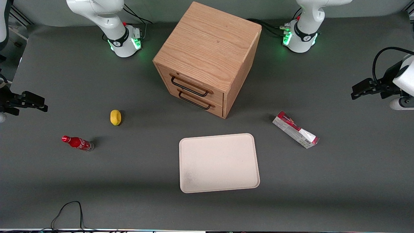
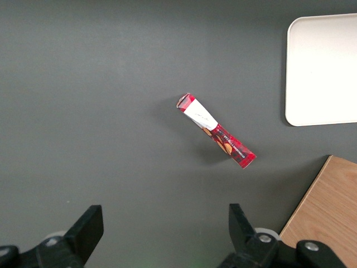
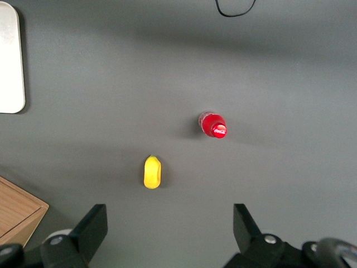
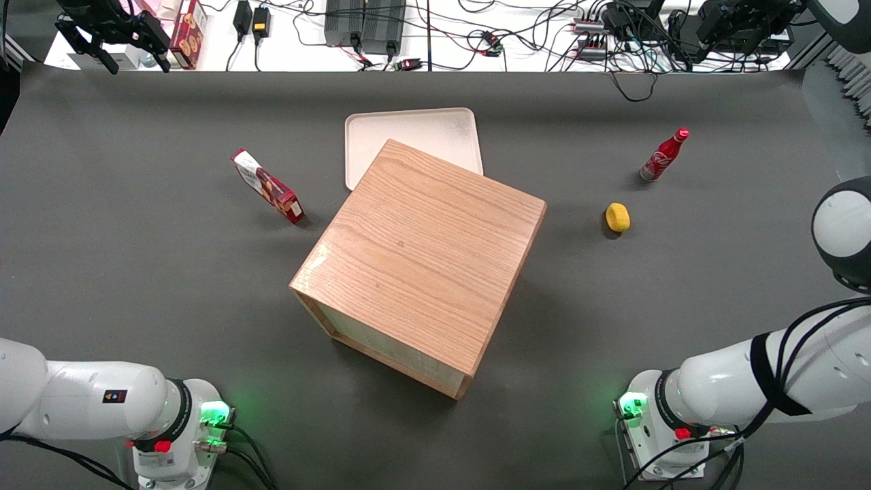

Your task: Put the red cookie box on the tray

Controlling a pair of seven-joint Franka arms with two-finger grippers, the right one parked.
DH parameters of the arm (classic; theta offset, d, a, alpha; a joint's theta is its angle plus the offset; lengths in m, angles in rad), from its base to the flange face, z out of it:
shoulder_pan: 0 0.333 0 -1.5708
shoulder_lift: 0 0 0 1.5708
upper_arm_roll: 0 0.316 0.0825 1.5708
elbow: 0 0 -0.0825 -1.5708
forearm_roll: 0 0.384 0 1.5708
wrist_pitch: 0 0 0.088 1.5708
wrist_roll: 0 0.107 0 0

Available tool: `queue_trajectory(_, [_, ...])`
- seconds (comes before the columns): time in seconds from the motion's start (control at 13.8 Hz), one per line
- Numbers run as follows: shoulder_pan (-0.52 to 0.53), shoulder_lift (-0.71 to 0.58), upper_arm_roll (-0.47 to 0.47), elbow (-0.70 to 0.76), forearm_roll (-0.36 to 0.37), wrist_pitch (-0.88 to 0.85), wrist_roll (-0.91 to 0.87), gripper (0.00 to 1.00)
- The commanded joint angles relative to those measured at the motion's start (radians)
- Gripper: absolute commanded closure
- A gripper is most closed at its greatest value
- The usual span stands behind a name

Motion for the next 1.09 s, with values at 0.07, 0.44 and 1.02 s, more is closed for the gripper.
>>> queue_trajectory(0.07, [0.006, -0.007, -0.005, -0.004, -0.001, -0.020, -0.013, 0.00])
queue_trajectory(0.44, [0.006, -0.007, -0.005, -0.009, -0.001, -0.029, -0.015, 0.00])
queue_trajectory(1.02, [-0.123, -0.007, -0.006, -0.111, -0.012, 0.064, -0.304, 0.00])
